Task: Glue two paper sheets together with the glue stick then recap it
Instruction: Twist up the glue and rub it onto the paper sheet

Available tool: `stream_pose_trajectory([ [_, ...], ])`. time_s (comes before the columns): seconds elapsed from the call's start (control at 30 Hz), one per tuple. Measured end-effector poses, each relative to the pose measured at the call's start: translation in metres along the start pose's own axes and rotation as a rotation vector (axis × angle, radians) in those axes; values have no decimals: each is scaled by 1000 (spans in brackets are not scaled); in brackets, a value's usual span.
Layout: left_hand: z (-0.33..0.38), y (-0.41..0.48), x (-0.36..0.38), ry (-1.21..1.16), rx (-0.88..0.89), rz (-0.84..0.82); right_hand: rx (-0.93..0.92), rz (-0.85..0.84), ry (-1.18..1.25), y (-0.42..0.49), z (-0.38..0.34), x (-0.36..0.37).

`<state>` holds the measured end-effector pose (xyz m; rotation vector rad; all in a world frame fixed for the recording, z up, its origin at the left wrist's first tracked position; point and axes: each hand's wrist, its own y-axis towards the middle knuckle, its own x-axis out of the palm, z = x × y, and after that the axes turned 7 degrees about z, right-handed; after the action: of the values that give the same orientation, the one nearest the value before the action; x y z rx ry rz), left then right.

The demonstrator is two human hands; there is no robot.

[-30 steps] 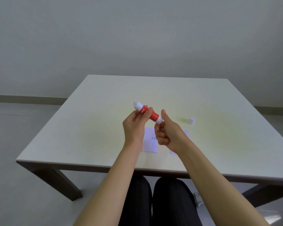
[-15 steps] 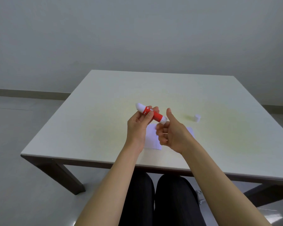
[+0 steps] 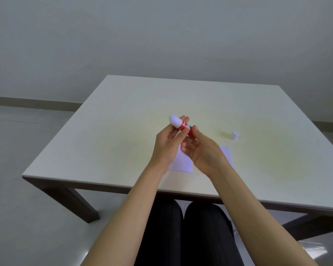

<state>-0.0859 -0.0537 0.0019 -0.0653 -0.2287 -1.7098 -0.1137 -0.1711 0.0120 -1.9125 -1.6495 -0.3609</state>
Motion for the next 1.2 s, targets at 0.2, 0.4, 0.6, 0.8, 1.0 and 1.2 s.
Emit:
stream_pose_trajectory([
  [0.2, 0, 26, -78, 867, -107, -397, -409, 336, -612, 13, -21, -29],
  [0.4, -10, 37, -76, 1270, -29, -625, -592, 252, -1126, 19, -1, -14],
  [0.6, -25, 38, -81, 1368, 24, -652, -789, 136, -1448, 18, 8, -6],
  [0.8, -25, 43, -77, 1391, -27, -671, -769, -159, -1495, -10, 12, -8],
  [1.0, -21, 41, -77, 1396, -22, -683, -663, 177, -1497, 21, -9, -19],
  [1.2, -20, 39, -74, 1393, -57, -664, -732, -123, -1490, -19, 15, -20],
])
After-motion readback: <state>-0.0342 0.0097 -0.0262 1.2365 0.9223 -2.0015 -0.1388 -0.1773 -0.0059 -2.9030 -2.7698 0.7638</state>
